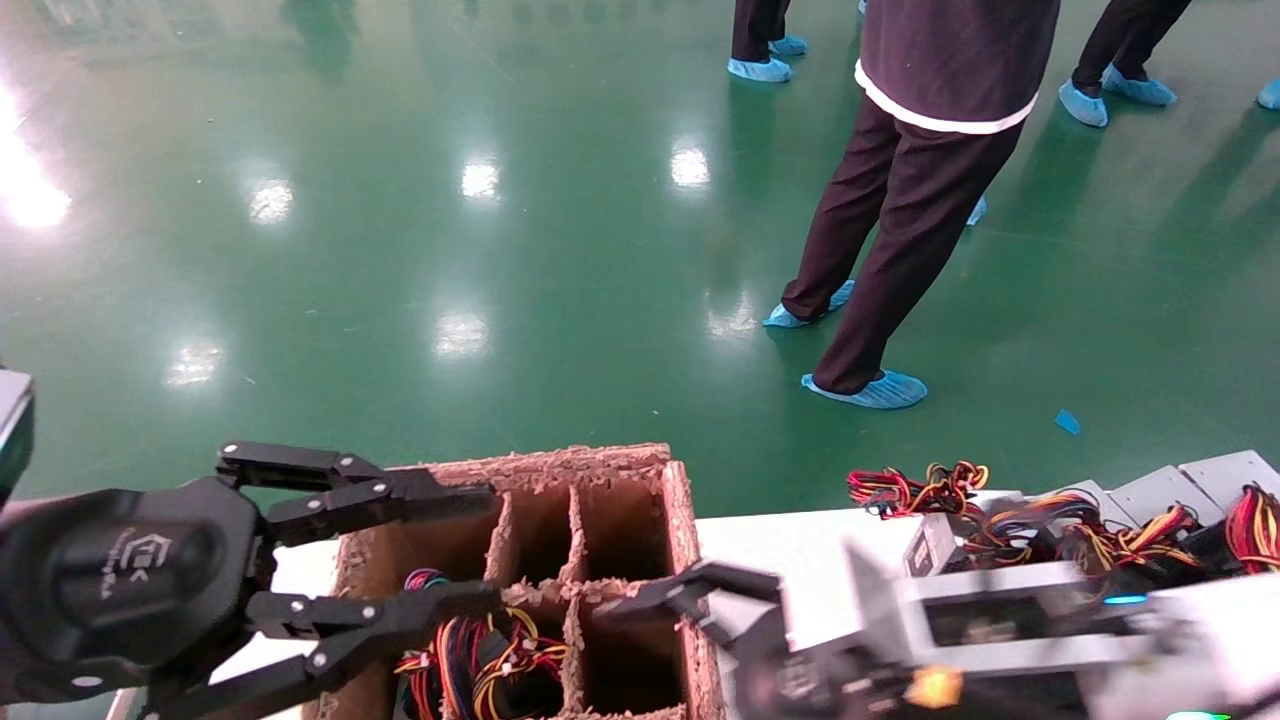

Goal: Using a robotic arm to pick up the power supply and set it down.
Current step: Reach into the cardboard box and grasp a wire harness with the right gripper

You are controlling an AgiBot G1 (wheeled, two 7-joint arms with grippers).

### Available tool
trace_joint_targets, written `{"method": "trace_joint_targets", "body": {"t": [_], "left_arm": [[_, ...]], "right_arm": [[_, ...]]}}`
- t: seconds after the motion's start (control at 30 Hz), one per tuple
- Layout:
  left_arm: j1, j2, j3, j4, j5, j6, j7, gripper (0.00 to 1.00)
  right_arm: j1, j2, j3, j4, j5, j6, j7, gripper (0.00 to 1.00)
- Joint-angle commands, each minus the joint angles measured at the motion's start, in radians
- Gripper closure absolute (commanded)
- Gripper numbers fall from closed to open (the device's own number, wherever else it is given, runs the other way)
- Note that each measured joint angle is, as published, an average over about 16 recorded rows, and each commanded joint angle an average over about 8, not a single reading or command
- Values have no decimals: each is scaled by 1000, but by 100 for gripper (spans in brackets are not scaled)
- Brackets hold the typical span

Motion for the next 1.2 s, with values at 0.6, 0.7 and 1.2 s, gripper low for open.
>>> {"method": "trace_joint_targets", "body": {"t": [0.6, 0.7, 1.2], "left_arm": [[0, 0, 0, 0, 0, 0, 0, 100], [0, 0, 0, 0, 0, 0, 0, 100], [0, 0, 0, 0, 0, 0, 0, 100]], "right_arm": [[57, -182, -141, 0, -151, -1, 77, 0], [59, -196, -155, -9, -175, 4, 76, 0], [69, -233, -197, -46, -233, -4, 78, 91]]}}
